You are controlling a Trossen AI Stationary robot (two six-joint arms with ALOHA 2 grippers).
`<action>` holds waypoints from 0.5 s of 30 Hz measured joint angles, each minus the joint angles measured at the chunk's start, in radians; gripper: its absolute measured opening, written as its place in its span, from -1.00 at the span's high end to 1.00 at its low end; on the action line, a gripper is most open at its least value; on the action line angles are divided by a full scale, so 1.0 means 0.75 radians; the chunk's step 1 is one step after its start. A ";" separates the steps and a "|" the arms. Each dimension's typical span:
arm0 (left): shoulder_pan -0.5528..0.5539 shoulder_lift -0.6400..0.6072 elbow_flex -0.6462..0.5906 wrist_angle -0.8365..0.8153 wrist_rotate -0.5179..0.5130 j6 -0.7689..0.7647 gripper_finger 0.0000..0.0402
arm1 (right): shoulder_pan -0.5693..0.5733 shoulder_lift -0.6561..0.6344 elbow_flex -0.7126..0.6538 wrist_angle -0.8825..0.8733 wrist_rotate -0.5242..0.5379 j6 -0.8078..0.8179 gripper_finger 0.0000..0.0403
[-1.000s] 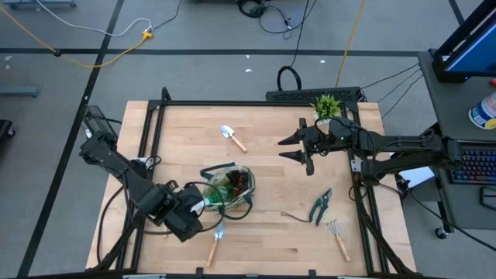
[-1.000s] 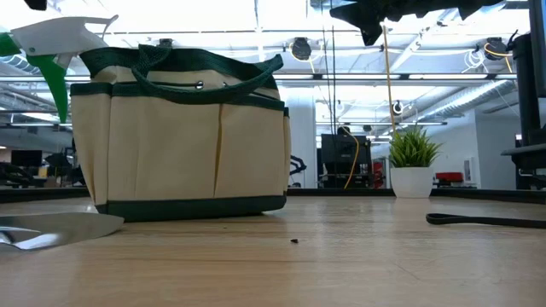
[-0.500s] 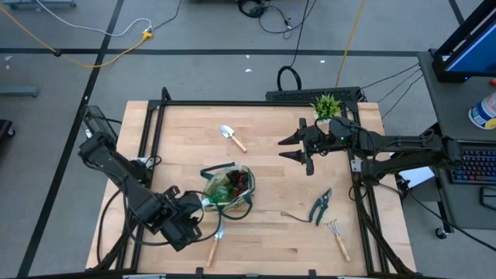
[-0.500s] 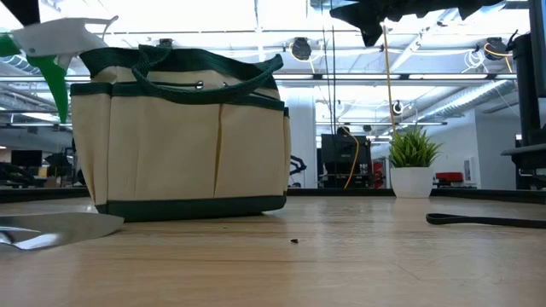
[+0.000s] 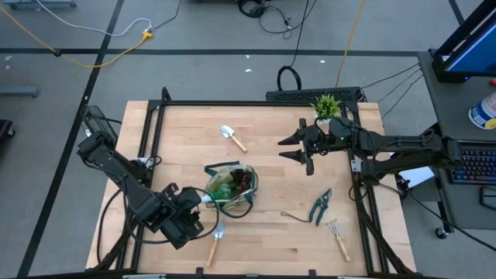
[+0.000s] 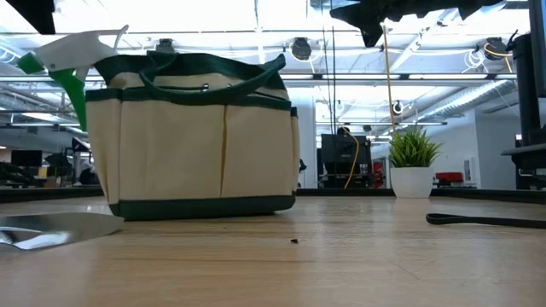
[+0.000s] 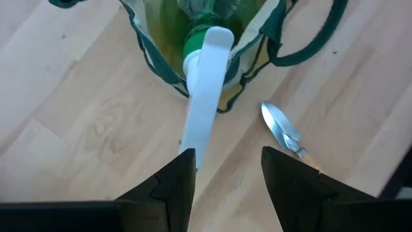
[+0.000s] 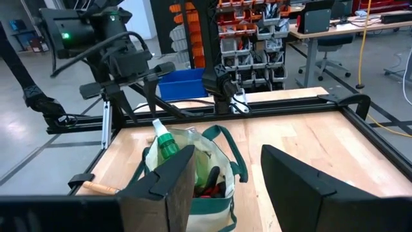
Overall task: Pick & Place Garden tools in Gardening bag
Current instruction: Put the spray bottle into the gardening bag
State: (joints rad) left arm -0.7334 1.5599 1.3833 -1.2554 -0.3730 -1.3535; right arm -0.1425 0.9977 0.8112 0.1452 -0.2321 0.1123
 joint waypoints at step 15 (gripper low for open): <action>-0.021 -0.031 0.000 -0.072 -0.140 0.066 0.08 | 0.000 0.000 0.000 0.000 0.000 0.000 0.15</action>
State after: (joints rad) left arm -0.7490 1.5364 1.3834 -1.3098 -0.4778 -1.3037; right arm -0.1425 0.9977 0.8112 0.1452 -0.2321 0.1123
